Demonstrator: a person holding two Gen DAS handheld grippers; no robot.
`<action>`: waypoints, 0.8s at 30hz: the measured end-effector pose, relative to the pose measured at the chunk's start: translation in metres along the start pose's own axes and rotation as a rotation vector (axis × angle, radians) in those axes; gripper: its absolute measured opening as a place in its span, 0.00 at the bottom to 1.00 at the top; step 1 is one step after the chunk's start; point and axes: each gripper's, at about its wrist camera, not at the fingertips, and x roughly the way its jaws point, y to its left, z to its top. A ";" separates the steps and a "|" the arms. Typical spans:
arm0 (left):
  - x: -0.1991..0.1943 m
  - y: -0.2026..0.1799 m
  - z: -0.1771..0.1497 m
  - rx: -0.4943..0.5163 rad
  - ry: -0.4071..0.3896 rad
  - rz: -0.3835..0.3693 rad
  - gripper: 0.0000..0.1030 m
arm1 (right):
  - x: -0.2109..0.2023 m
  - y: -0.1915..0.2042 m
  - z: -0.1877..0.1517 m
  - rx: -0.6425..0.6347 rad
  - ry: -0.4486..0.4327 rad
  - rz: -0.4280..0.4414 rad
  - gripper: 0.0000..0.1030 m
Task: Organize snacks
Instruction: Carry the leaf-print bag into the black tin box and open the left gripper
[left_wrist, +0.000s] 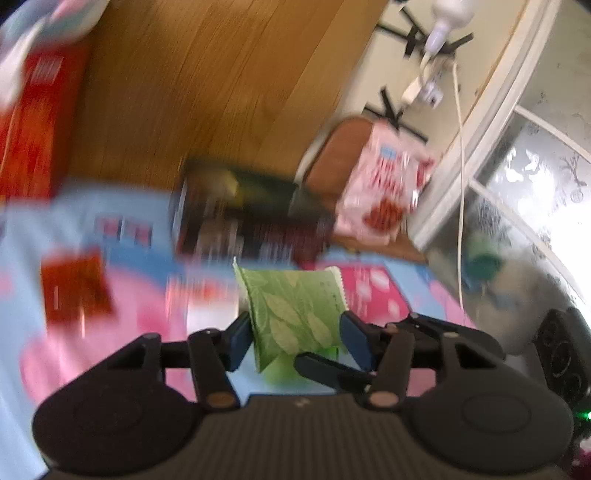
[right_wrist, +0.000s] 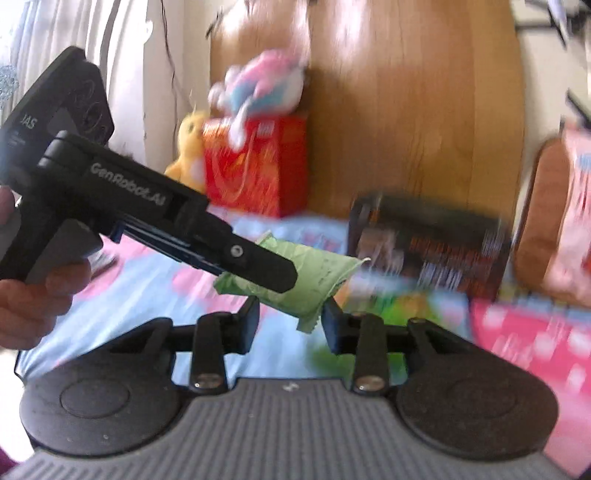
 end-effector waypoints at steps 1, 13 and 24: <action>0.005 -0.004 0.016 0.033 -0.024 0.009 0.60 | 0.004 -0.006 0.013 -0.015 -0.017 -0.023 0.38; 0.049 0.039 0.036 -0.055 -0.109 0.173 0.87 | 0.047 -0.110 0.045 0.299 0.009 -0.066 0.51; 0.084 0.090 0.012 -0.204 0.007 0.255 0.81 | 0.062 -0.116 0.006 0.364 0.254 0.011 0.30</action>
